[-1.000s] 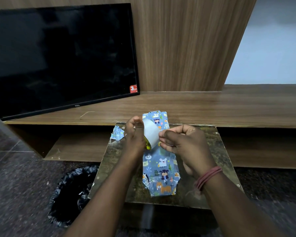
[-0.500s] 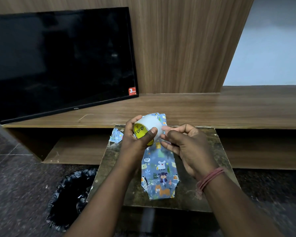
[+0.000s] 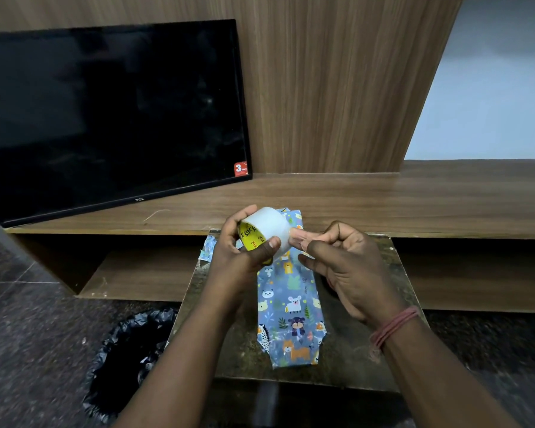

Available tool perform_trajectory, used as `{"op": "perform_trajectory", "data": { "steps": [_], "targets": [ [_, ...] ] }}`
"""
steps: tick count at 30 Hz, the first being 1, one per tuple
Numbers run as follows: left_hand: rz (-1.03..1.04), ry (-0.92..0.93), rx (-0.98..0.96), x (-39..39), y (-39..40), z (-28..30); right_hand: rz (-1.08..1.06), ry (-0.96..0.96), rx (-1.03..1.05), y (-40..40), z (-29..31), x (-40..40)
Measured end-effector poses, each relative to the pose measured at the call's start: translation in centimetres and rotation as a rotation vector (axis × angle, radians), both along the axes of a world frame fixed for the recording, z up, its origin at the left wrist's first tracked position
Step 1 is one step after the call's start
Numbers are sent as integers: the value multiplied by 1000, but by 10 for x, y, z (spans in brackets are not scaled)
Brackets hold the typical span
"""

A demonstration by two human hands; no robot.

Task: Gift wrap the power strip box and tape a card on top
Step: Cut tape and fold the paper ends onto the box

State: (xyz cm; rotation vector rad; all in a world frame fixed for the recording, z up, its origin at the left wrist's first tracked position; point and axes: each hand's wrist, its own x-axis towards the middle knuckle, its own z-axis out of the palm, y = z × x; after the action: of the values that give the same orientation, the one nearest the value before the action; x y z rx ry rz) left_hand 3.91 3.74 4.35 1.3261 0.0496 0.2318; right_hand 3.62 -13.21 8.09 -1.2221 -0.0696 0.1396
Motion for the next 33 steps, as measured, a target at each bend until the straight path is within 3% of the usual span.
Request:
{"op": "perform_trajectory", "data": {
  "steps": [6, 16, 21, 28, 33],
  "targets": [
    [4, -64, 207, -2, 4, 6, 71, 68, 49, -6, -4, 1],
    [125, -159, 570, -2, 0, 5, 185, 179, 346, -10, -11, 12],
    [221, -159, 478, -1, -3, 5, 101, 200, 350, -10, -9, 14],
    [405, -165, 798, 0, -6, -13, 143, 330, 435, -6, -7, 10],
    [405, -96, 699, -2, -11, -16, 165, 383, 456, -3, -8, 6]
  ]
}}
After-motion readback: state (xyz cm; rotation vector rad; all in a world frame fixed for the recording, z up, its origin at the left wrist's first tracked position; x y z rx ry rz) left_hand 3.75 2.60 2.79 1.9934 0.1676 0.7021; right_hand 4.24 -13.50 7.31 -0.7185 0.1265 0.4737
